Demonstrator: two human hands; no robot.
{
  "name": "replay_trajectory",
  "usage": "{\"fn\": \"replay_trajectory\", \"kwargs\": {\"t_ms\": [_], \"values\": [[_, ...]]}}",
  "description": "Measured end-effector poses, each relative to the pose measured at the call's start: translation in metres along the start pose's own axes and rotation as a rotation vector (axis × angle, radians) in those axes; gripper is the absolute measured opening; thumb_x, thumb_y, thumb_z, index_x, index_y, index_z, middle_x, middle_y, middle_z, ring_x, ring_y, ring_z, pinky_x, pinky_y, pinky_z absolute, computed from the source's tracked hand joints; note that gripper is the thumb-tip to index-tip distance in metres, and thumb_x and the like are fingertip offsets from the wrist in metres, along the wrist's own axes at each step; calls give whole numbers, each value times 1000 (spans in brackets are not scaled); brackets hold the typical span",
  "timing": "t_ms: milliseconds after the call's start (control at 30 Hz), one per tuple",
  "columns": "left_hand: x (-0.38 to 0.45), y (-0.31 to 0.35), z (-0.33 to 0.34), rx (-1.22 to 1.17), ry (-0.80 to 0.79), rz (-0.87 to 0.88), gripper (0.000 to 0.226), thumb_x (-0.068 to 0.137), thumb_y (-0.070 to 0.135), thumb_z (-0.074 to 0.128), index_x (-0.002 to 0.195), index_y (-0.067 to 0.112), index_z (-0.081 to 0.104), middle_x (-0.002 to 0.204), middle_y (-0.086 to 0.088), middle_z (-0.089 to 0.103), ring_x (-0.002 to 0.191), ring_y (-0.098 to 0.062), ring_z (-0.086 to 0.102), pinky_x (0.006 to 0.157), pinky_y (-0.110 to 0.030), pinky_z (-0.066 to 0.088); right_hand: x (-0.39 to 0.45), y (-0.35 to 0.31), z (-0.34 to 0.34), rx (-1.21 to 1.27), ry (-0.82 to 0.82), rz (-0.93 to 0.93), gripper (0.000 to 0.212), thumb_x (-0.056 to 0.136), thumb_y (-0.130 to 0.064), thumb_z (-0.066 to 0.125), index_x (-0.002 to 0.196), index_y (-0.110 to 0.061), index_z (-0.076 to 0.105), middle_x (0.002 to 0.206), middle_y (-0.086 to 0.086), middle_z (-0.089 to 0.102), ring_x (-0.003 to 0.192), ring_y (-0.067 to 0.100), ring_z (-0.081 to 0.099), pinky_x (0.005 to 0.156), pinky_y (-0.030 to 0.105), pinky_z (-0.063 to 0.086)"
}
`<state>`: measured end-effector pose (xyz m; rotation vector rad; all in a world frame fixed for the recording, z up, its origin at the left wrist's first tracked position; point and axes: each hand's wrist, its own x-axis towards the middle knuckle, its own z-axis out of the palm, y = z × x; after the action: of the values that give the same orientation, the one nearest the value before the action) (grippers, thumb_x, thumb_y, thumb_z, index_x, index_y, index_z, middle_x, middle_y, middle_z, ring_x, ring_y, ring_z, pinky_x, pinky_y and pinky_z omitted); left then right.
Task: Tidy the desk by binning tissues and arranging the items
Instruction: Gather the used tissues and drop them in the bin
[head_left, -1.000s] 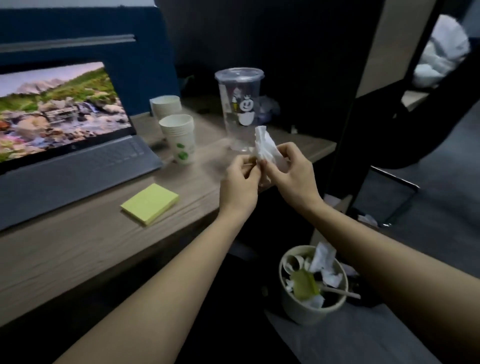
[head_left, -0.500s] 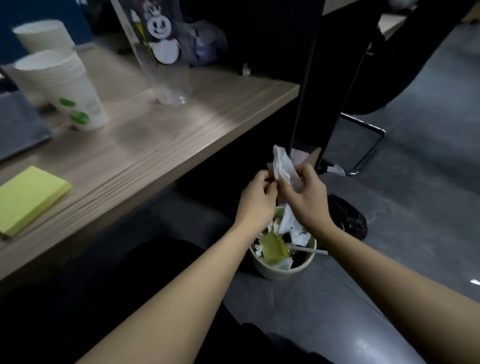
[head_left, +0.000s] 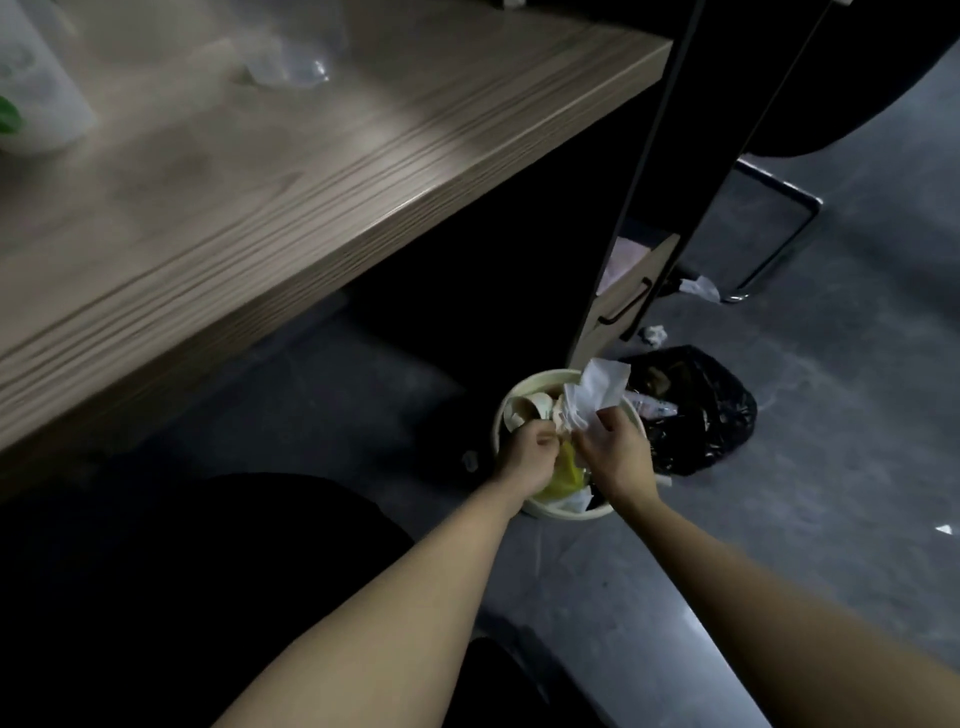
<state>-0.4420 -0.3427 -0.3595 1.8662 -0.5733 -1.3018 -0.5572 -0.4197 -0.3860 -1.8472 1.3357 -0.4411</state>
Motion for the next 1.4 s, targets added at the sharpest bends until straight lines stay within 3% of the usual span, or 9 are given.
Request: {"fn": "replay_trajectory", "kwargs": {"t_ms": [100,200,300,400,667,967,1167,1267,1400], "values": [[1,-8,-5,26,5,-43,30,100,12,43,124,16,60,118,-21,66,113,-35,61,102,-47,47,7,5,19,37,-40,70,23,87,-27,59,81,-9,47,73,12,58,70,29,56,53,35,36],[1,-10,-13,60,13,-55,33,101,13,44,132,13,56,128,-22,62,120,-38,57,102,-45,45,8,7,31,-19,-87,73,20,86,-29,61,89,-12,52,83,7,62,77,28,56,53,34,33],[2,-4,-21,78,36,-29,33,102,12,46,133,7,54,132,-15,61,124,-30,56,105,-39,45,6,10,35,-109,-80,20,32,86,-24,68,111,-8,56,107,11,64,96,30,59,70,30,37],[2,0,-30,129,55,-4,35,101,11,48,136,7,52,136,-10,58,126,-23,54,106,-31,42,3,9,32,-103,-63,41,31,85,-22,67,111,-9,55,107,13,65,96,31,61,70,30,38],[-6,15,-47,255,64,94,35,99,21,52,134,16,55,135,-4,60,122,-20,57,98,-30,46,-4,-16,6,-60,-18,33,30,88,-23,63,114,-10,54,114,10,61,94,29,62,68,51,55],[-64,87,-75,401,168,331,39,96,34,55,134,25,54,136,4,59,125,-19,54,103,-38,44,-14,-99,-43,26,82,-202,23,89,-21,64,107,-8,59,104,9,65,96,26,62,80,42,51],[-137,150,-85,558,270,567,41,95,39,56,135,28,54,134,4,62,122,-20,57,102,-40,47,-35,-163,-82,53,160,-342,19,88,-27,62,99,-13,60,94,6,67,87,23,64,76,48,54],[-174,184,-94,576,360,678,42,94,39,57,135,28,54,132,4,63,121,-20,58,101,-40,47,-46,-203,-102,73,235,-452,14,87,-27,61,94,-15,59,86,-1,63,82,19,63,72,40,53],[-215,221,-118,611,461,833,39,93,33,60,131,23,58,127,0,64,119,-20,58,100,-40,47,-55,-254,-120,91,280,-572,17,88,-33,61,96,-19,61,87,-6,62,76,3,58,63,18,41]]}}
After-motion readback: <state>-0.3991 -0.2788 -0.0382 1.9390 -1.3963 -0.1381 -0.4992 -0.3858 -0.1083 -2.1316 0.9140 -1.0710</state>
